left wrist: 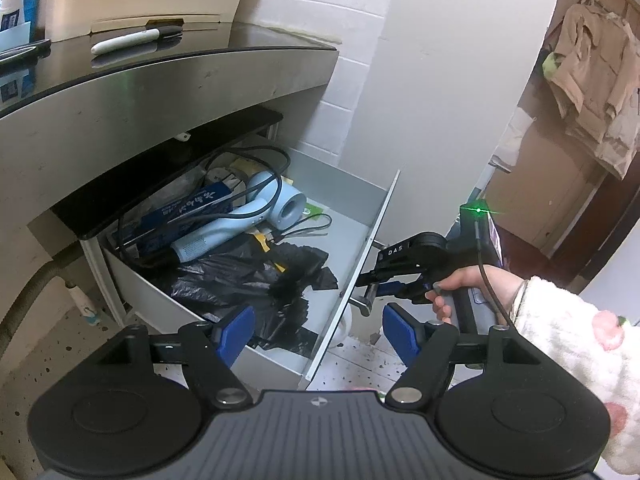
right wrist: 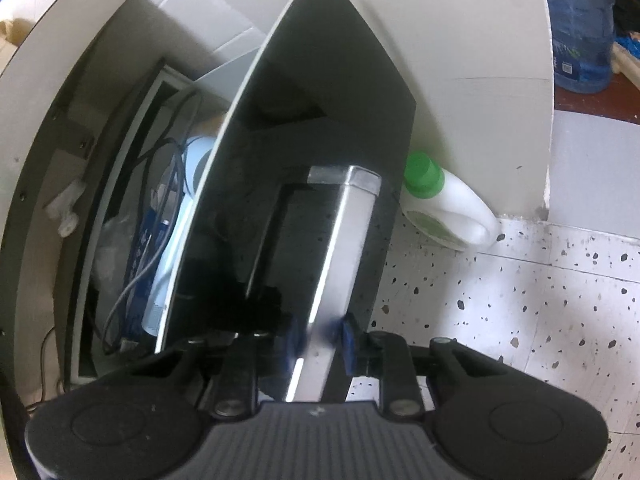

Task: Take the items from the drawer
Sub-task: 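Push the drawer front inward with the right tool until it shuts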

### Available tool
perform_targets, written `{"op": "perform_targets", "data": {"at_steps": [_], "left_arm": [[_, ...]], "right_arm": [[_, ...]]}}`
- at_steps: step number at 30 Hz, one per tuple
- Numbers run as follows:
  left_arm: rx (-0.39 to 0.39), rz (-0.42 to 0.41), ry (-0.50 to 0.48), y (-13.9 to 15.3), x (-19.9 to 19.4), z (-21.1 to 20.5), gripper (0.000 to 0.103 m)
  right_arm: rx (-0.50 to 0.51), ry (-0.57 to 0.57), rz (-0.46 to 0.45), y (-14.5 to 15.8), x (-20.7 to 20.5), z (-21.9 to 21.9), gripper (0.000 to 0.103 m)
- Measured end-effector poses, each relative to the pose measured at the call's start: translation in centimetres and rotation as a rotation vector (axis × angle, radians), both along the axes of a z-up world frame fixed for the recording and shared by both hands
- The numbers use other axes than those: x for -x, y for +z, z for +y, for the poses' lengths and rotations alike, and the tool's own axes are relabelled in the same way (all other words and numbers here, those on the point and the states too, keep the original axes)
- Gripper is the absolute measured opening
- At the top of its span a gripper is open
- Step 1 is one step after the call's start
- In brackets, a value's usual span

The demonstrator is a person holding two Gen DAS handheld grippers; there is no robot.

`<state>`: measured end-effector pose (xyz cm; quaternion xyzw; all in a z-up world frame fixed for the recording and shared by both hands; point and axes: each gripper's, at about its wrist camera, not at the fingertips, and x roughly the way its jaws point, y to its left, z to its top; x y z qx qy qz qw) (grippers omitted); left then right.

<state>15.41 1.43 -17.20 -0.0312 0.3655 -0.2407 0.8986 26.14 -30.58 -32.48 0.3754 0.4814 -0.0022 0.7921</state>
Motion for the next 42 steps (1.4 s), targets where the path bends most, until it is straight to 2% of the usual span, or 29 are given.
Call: {"op": "perform_targets", "data": {"at_steps": [10, 21, 35, 42], "left_arm": [[-0.004, 0.004, -0.022, -0.6, -0.2, -0.9, 0.07], [0.013, -0.012, -0.01, 0.0, 0.7, -0.3, 0.071], [-0.021, -0.087, 0.106, 0.1, -0.8, 2.5, 0.07], [-0.015, -0.089, 0.161, 0.0, -1.3, 4.6, 0.07]], "right_arm": [[-0.033, -0.021, 0.005, -0.3, -0.9, 0.1, 0.021], [-0.083, -0.014, -0.009, -1.0, -4.8, 3.0, 0.02], [-0.09, -0.01, -0.015, -1.1, -11.3, 9.1, 0.02], [-0.086, -0.006, -0.035, -1.0, -13.6, 11.5, 0.02]]}}
